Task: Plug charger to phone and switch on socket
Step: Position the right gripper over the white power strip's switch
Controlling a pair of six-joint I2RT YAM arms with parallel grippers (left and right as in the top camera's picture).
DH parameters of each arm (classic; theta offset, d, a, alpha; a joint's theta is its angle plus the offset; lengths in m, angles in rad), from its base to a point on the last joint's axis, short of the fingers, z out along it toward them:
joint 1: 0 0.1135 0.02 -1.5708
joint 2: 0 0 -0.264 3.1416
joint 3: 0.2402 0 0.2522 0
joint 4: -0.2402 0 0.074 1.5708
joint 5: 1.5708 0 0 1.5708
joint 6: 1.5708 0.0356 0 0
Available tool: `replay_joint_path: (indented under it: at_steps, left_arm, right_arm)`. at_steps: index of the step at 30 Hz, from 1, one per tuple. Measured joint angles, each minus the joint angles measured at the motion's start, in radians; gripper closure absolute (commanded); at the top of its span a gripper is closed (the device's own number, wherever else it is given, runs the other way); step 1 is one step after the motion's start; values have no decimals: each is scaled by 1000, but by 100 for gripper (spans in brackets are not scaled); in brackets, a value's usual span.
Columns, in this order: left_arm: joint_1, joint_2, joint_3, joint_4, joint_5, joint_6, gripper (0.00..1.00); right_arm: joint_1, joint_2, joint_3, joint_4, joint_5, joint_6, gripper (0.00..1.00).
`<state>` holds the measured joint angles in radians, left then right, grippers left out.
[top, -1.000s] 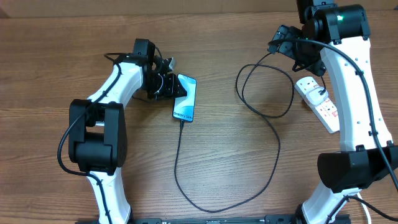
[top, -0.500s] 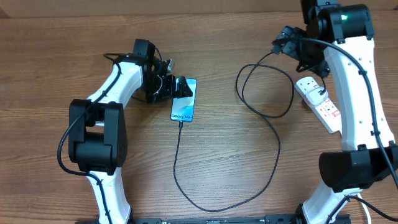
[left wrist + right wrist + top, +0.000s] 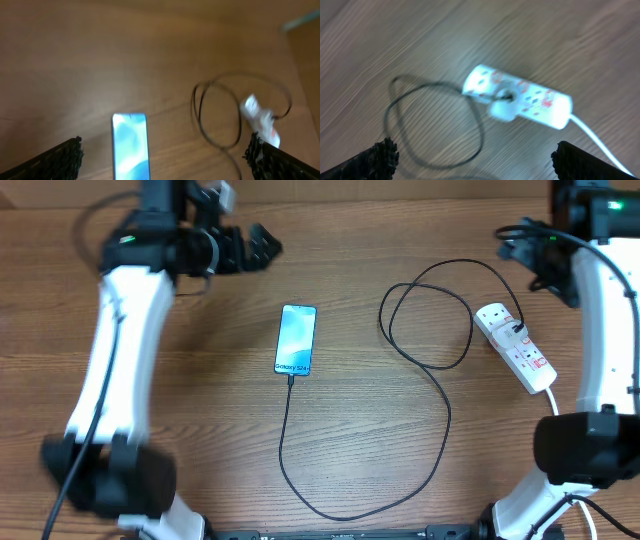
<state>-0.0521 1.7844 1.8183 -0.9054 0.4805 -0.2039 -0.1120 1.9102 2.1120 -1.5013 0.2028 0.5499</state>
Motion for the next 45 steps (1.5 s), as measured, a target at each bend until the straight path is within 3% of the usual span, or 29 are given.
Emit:
replay_joint_path:
  at_steps: [6, 13, 26, 37, 45]
  left_arm:
    - [24, -229, 22, -31, -188, -36, 0]
    - [24, -248, 23, -102, -336, -49, 0]
    - [24, -219, 23, -121, -372, -53, 0]
    - [24, -215, 23, -121, -374, -53, 0]
    - [24, -215, 23, -121, -376, -53, 0]
  right_arm:
    - [-186, 0, -166, 67, 15, 0, 0]
    - [-293, 0, -319, 137, 21, 0, 0]
    - [-319, 0, -581, 402, -61, -155, 0]
    - [-319, -3, -738, 638, -38, -179, 1]
    - [-319, -4, -795, 654, -39, -195, 0]
